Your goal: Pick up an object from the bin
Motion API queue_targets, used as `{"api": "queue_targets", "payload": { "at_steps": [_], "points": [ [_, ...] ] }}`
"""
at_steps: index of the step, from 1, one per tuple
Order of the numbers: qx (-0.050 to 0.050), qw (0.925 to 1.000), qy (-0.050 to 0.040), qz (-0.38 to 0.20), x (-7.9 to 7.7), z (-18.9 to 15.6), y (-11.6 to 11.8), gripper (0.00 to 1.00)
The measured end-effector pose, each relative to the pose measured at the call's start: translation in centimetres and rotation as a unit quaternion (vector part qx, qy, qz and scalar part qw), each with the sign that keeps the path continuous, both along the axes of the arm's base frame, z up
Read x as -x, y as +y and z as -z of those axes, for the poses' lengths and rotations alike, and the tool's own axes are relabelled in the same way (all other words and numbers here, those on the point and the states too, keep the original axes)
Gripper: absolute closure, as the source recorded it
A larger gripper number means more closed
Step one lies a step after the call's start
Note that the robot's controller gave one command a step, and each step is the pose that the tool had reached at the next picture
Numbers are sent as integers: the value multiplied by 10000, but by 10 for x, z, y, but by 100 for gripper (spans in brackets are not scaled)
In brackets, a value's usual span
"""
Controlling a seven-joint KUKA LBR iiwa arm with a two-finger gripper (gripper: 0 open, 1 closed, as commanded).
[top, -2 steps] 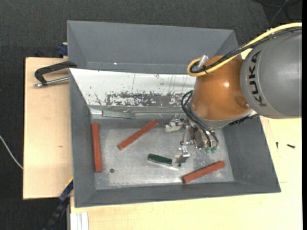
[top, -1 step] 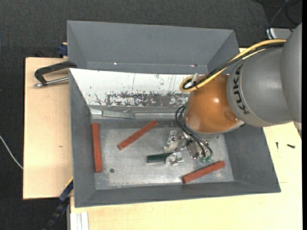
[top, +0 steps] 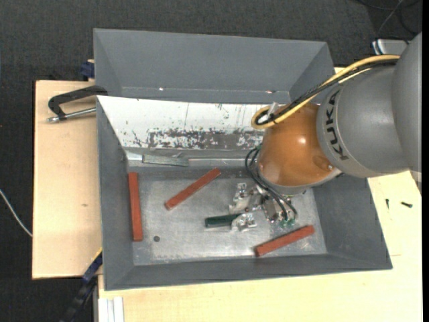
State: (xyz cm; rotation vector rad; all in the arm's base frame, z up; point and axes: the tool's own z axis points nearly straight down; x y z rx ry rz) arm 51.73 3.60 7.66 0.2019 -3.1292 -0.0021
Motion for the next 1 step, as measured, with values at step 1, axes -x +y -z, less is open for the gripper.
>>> {"api": "queue_targets", "payload": {
  "at_steps": [1],
  "points": [
    [-1, 9997, -66, -236, 10, -153, -5, 100]
  ]
}}
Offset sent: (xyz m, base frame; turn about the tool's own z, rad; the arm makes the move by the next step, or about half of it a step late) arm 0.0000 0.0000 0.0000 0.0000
